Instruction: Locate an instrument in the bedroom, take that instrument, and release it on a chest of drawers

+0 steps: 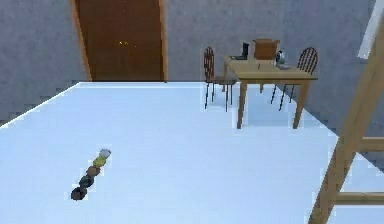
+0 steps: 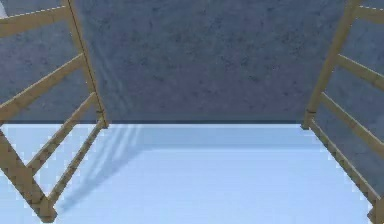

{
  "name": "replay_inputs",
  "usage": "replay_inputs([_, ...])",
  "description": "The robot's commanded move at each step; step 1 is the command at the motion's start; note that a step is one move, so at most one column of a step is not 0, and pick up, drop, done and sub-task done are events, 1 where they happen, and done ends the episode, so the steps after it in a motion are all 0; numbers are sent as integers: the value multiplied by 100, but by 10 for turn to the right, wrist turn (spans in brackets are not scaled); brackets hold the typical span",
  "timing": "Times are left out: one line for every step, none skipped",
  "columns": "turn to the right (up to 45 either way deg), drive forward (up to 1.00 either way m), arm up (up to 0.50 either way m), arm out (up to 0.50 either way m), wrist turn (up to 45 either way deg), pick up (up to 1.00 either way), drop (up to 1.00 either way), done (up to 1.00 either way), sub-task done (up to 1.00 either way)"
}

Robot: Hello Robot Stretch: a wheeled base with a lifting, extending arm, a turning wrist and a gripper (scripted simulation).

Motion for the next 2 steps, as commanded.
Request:
replay_inputs([0,100,0,0,0,0,0,0,0])
replay_inputs([0,100,0,0,0,0,0,0,0])
